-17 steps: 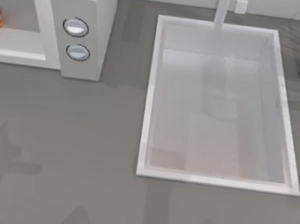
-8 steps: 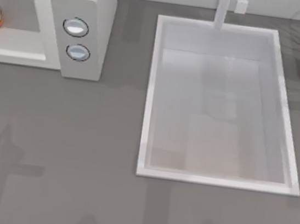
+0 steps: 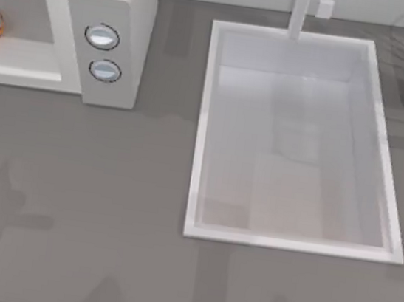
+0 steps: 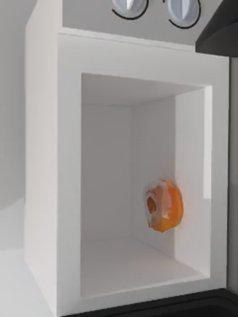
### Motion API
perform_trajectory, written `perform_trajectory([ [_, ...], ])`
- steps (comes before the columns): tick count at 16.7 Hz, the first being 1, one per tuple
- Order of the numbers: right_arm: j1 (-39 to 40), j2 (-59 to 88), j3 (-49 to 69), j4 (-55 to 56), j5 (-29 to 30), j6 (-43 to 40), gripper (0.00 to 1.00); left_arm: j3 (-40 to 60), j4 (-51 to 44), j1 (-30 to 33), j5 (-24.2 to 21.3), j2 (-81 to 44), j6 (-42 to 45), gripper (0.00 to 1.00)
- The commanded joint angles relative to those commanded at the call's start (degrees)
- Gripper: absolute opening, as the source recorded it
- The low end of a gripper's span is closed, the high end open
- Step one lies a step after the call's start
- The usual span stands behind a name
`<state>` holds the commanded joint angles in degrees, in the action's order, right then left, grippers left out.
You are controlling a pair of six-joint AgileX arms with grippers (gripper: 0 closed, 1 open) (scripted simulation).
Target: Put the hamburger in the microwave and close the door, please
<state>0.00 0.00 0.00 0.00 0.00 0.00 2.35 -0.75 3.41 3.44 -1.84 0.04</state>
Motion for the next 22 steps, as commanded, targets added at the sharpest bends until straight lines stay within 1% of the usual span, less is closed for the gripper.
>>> perform_trajectory([
  [3, 0.0, 0.0, 0.0, 0.0, 0.0, 0.0, 1.0, -0.4, 2.6, -3.6, -3.6, -2.2, 0.1, 0.0],
  [8, 0.0, 0.0, 0.0, 0.0, 0.0, 0.0, 1.0, -0.3, 2.6, -3.4, -3.5, -2.0, 0.1, 0.0],
  [9, 0.0, 0.0, 0.0, 0.0, 0.0, 0.0, 1.0, -0.5, 2.3, -2.7, -2.7, -1.6, 0.1, 0.0],
  [11, 0.0, 0.0, 0.0, 0.0, 0.0, 0.0, 1.0, -1.2, 1.4, 0.2, 0.2, -0.1, 0.1, 0.0],
  [17, 0.0, 0.0, 0.0, 0.0, 0.0, 0.0, 1.0, -3.6, -2.1, 12.2, 12.1, 5.8, 0.0, 0.0],
  [19, 0.0, 0.0, 0.0, 0.0, 0.0, 0.0, 1.0, -4.1, -2.8, 14.2, 14.2, 7.1, -0.1, 0.0],
  [22, 0.0, 0.0, 0.0, 0.0, 0.0, 0.0, 1.0, -4.2, -2.9, 14.4, 14.4, 7.3, -0.1, 0.0],
])
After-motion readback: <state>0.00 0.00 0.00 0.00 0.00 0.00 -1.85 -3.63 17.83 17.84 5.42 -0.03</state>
